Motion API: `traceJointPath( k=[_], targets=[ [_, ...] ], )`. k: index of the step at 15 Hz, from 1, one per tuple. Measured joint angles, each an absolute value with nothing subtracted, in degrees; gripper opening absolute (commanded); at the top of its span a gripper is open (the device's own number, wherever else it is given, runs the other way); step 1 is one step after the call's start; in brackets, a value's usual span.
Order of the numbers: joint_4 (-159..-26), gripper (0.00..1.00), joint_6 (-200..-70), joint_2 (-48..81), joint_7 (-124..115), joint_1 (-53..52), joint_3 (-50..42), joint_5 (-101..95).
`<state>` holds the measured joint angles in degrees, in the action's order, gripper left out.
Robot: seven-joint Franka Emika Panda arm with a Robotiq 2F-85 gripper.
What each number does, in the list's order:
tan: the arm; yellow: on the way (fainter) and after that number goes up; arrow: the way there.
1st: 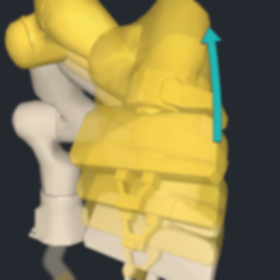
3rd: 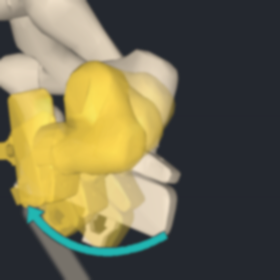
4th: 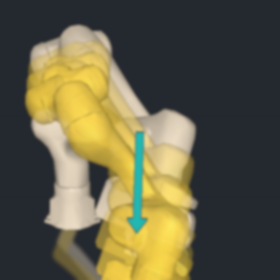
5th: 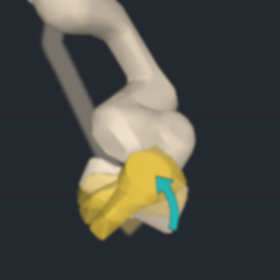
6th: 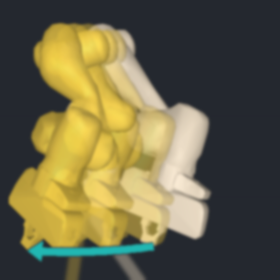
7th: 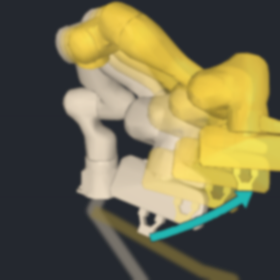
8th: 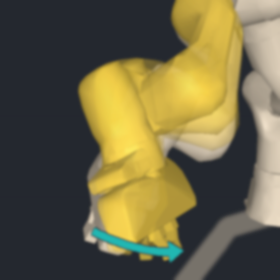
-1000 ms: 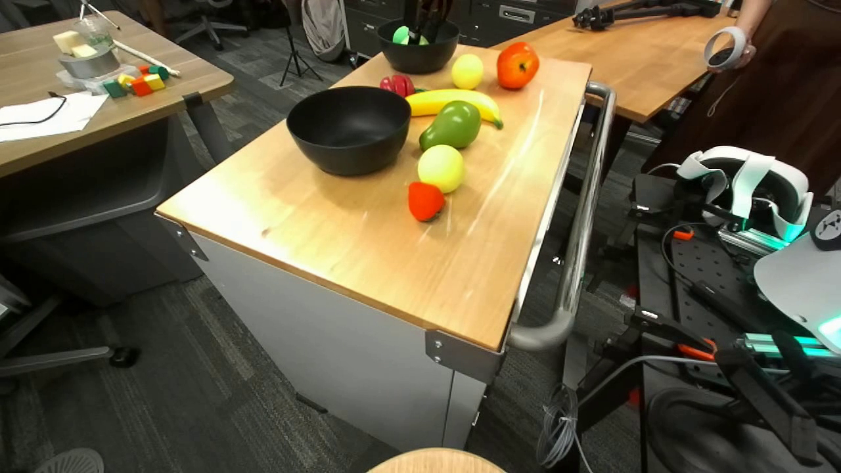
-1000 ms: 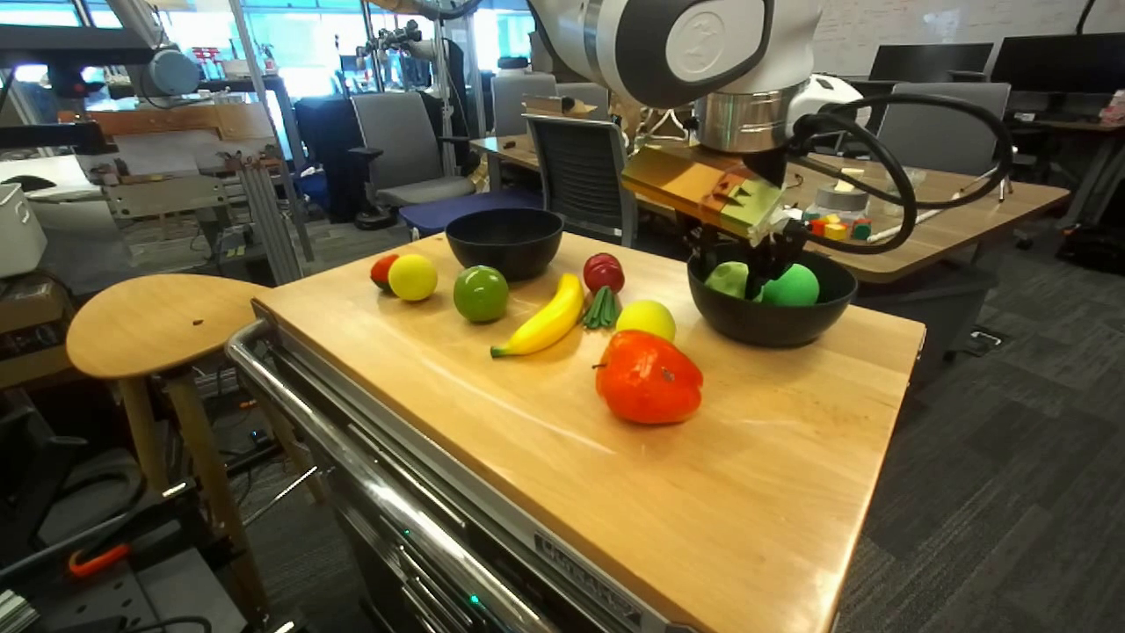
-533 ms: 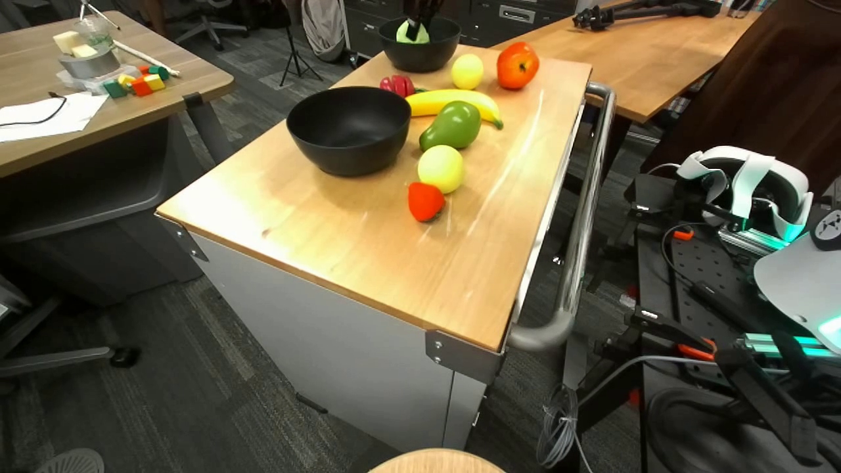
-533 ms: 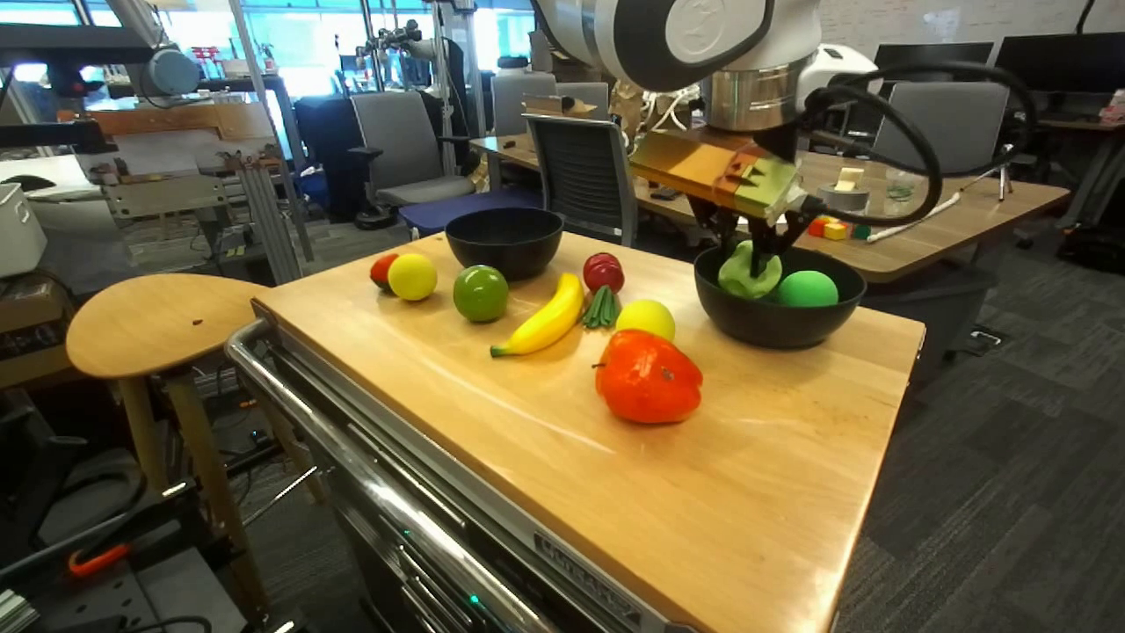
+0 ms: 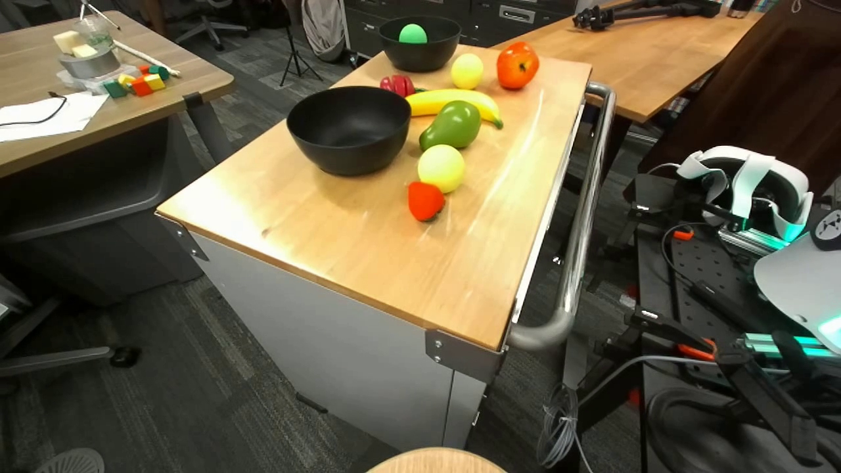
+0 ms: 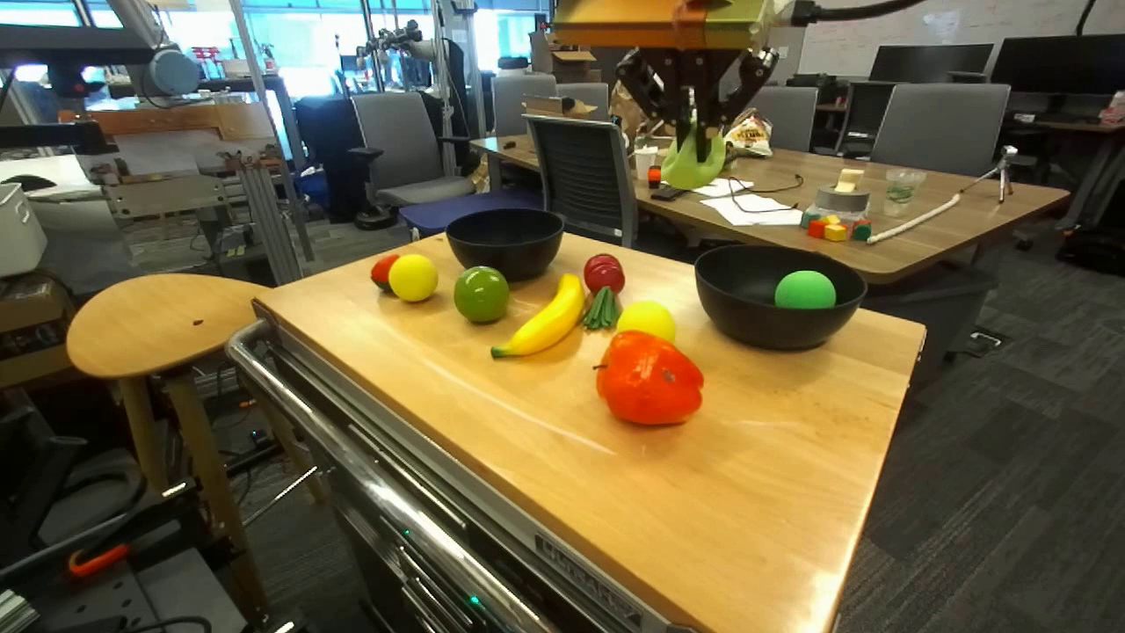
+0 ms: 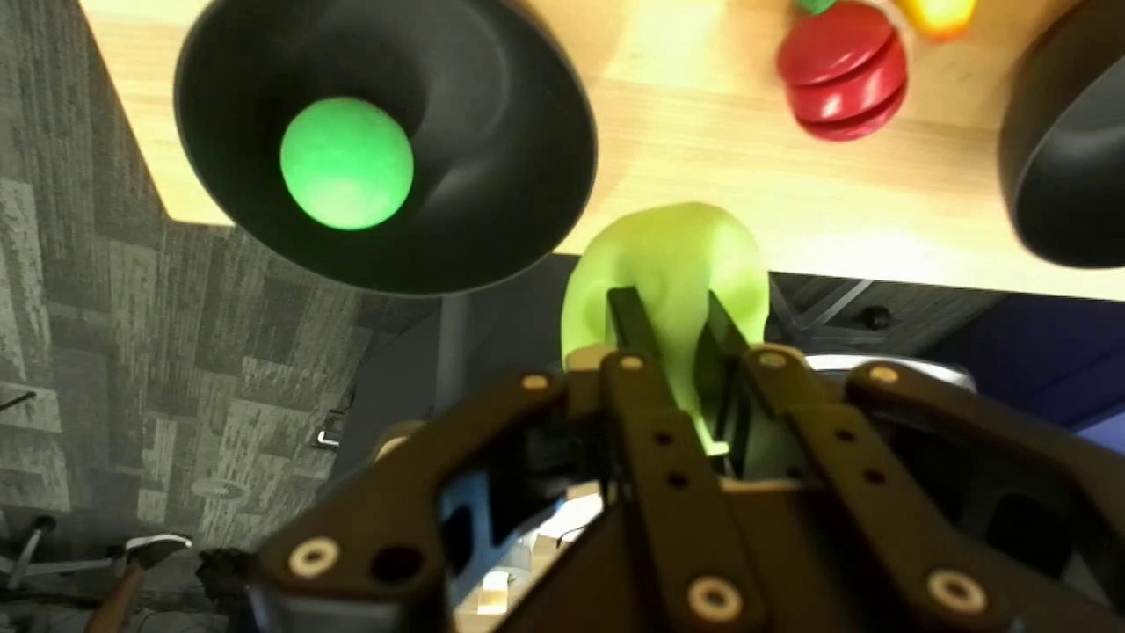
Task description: Remove the fruits and vegetables from the two black bowls
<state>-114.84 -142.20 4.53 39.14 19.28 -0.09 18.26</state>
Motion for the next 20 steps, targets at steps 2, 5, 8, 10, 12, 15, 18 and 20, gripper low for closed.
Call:
traceJointPath(
  k=[2, 5, 8, 10, 12, 15, 18, 20],
  targets=[
    [-118.7, 0.04, -140.0, 0.6, 39.2, 18.8, -2.6, 18.3],
    [-122.2, 0.04, -139.8, -1.9, 38.3, 18.4, -7.2, 18.2],
    [-123.8, 0.04, -140.1, -2.0, 36.6, 18.4, -11.0, 18.0],
    [-124.6, 0.04, -141.1, -1.2, 35.7, 18.4, -12.4, 18.2],
    [-125.0, 0.04, -143.7, 1.0, 35.0, 18.3, -12.7, 19.4],
    [-124.9, 0.04, -149.1, 6.4, 34.1, 17.9, -12.4, 20.0],
    [-123.7, 0.04, -153.5, 11.9, 32.6, 17.8, -11.3, 19.4],
    [-122.5, 0.42, -155.7, 15.3, 30.2, 17.8, -10.6, 17.2]
  ],
)
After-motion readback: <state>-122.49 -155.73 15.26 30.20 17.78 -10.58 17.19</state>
